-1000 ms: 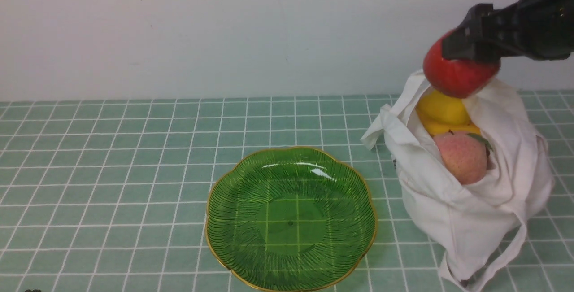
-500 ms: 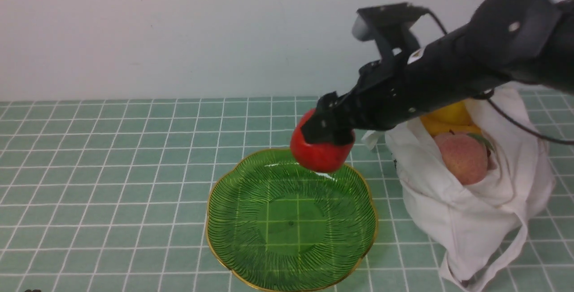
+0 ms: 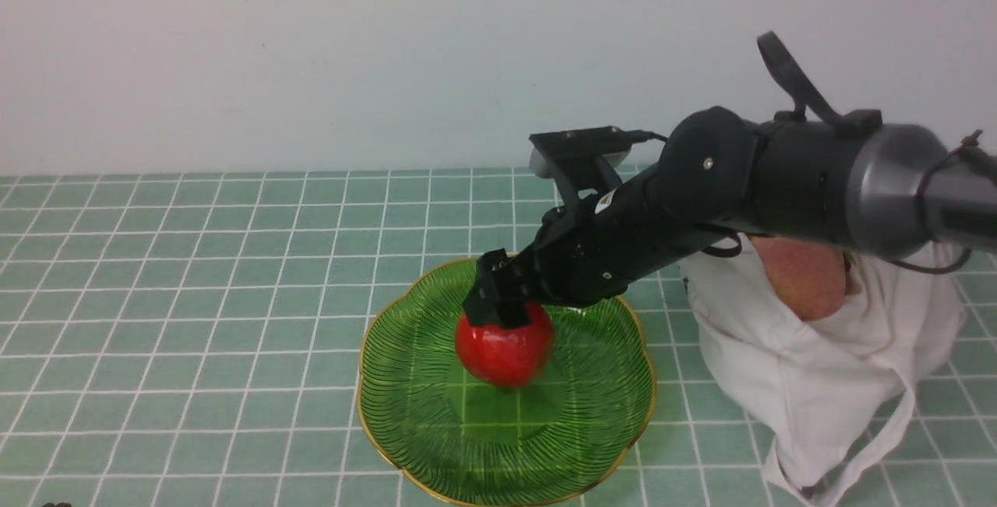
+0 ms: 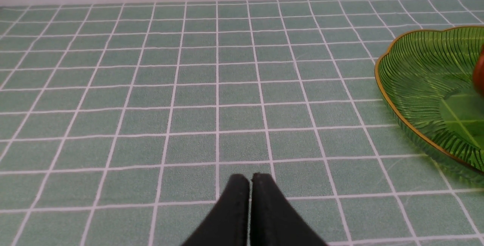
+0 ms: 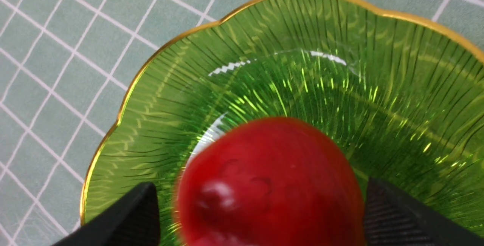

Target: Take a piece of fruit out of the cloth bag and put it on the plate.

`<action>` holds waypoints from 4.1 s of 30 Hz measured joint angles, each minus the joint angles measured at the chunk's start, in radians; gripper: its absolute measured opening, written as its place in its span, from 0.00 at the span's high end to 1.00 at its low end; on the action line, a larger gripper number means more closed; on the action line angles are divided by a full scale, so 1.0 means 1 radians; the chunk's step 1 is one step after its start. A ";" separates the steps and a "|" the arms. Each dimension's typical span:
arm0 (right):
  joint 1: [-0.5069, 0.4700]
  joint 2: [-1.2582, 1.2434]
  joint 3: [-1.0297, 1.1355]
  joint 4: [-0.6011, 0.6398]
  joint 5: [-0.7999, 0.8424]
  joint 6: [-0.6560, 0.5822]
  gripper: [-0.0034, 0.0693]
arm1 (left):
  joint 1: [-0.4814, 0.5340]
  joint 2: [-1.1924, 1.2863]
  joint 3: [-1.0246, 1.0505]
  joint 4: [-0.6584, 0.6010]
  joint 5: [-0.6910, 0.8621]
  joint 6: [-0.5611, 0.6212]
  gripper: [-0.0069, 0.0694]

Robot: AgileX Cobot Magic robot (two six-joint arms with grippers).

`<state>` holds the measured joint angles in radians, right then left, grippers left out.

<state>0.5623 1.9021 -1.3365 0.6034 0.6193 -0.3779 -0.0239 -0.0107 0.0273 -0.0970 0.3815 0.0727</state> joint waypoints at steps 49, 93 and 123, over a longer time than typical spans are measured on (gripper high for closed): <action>-0.108 -1.920 0.711 -0.919 -0.047 0.662 0.97 | 0.000 0.000 0.000 0.000 0.000 0.000 0.92; -0.588 -1.917 1.355 -0.699 -0.218 0.348 0.97 | 0.000 0.000 0.000 -0.001 0.001 0.000 0.92; -0.588 -1.917 1.355 -0.699 -0.218 0.348 0.97 | 0.000 0.000 0.000 -0.001 0.001 0.000 0.92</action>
<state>-0.0254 -0.0150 0.0181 -0.0953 0.4016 -0.0298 -0.0239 -0.0107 0.0273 -0.0979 0.3823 0.0727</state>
